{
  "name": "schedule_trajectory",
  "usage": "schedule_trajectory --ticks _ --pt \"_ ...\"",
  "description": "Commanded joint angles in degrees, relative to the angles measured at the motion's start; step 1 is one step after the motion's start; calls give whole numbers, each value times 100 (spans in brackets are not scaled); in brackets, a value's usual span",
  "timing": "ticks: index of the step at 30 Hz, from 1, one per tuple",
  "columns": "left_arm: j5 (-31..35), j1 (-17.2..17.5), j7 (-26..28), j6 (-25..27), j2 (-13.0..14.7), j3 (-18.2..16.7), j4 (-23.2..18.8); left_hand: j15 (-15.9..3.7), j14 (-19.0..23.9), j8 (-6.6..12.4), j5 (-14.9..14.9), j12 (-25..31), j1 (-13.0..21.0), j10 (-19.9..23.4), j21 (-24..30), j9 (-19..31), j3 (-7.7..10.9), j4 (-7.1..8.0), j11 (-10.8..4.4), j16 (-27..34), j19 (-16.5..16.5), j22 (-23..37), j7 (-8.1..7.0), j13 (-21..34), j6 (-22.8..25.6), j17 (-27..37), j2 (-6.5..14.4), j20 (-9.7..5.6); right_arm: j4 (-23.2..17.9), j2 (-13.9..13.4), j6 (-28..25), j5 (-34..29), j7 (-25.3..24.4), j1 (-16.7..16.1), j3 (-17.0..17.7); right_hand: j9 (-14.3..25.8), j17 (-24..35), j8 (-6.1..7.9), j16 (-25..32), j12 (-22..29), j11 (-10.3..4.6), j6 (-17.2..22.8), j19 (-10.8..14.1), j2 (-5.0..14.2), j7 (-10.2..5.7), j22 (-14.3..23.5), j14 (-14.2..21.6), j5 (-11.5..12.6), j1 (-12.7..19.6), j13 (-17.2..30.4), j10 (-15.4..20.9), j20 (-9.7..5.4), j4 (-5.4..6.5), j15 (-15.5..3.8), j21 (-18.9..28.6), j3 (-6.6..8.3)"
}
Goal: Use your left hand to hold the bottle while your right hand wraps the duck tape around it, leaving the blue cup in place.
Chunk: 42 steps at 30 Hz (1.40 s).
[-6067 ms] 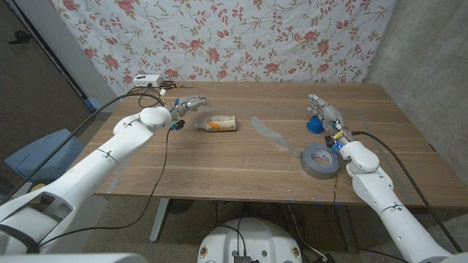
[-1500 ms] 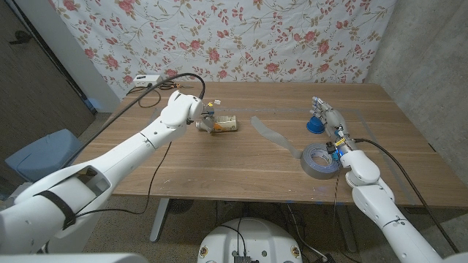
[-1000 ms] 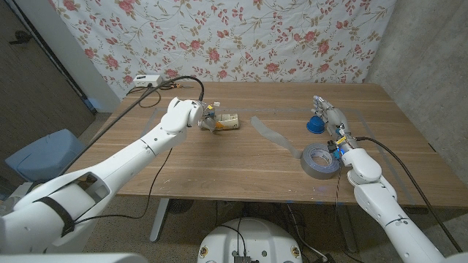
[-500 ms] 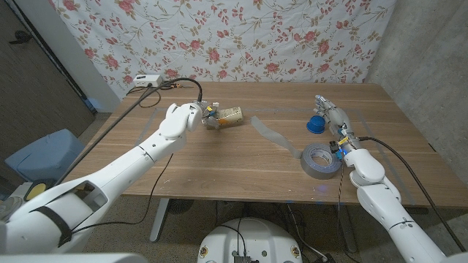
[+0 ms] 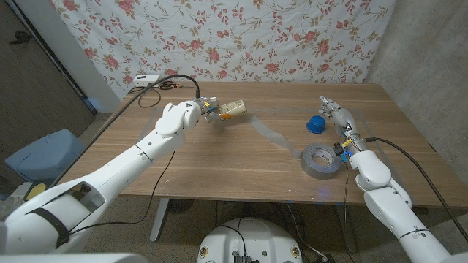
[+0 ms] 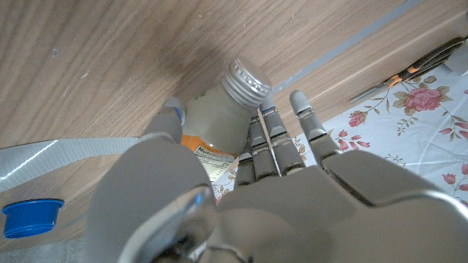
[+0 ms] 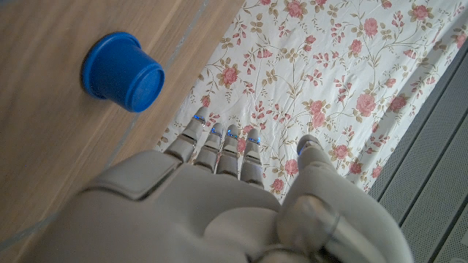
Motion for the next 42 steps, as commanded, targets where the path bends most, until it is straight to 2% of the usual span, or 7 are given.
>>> schedule_trajectory --ticks 1,10,16,28,31,40,42 --pt "-222 -236 -50 -159 89 112 -26 -5 -58 2370 -15 190 925 45 65 1127 1610 1581 -94 -10 -27 28 619 77 1226 39 875 -3 -1186 -187 -1162 -733 -415 -761 314 12 10 30 20 25 -17 89 49 8 -2 31 47 36 70 8 53 25 -42 21 -22 27" --pt "-333 -283 -52 -289 139 119 -75 19 -87 2387 -33 253 921 21 126 1148 1619 1583 -87 -18 -61 45 628 152 1230 85 871 2 -1843 -195 -2111 -1217 -305 -1106 485 15 10 20 -2 8 -45 87 29 0 3 32 21 33 155 11 26 72 -91 37 -57 55" --pt "-389 -279 -64 -330 179 107 -113 34 -107 2388 -35 297 921 18 167 1146 1625 1581 -107 -23 -80 53 633 198 1230 117 868 8 -2170 -206 -2672 -1593 -184 -1264 523 17 12 11 -10 0 1 77 32 -15 -2 33 9 28 185 12 10 79 -107 44 -72 59" --pt "-493 -283 14 -452 214 84 -114 52 -142 2415 -37 388 927 0 269 1166 1636 1569 -103 -22 -111 68 646 297 1255 202 865 2 -2720 -238 -3771 -2364 163 -1424 486 22 15 -16 -29 -17 -28 17 27 -64 27 33 -25 18 235 17 -33 109 -133 48 -107 54" --pt "-533 -288 9 -470 207 79 -116 56 -155 2408 -39 396 928 3 297 1140 1637 1566 -115 -27 -117 71 643 294 1273 218 865 -4 -2891 -262 -4182 -2600 285 -1460 442 23 16 -21 -29 -18 -39 2 28 -77 39 33 -23 15 245 17 -37 113 -138 47 -114 51" --pt "-536 -342 35 -515 160 127 -62 61 -163 2414 -45 418 931 -3 367 1136 1637 1558 -110 -30 -140 75 635 294 1279 257 862 5 -3140 -364 -4725 -3013 691 -1532 383 26 16 -24 -34 -23 -27 -12 26 -110 51 33 -29 10 273 20 -54 150 -150 48 -134 45" --pt "-528 -358 45 -532 150 142 -49 64 -167 2414 -46 420 931 -1 378 1138 1636 1557 -114 -32 -147 76 642 288 1276 263 862 6 -3241 -413 -4983 -3195 766 -1519 304 26 16 -23 -35 -24 -23 -13 32 -124 53 32 -30 8 285 21 -59 163 -156 49 -138 44"
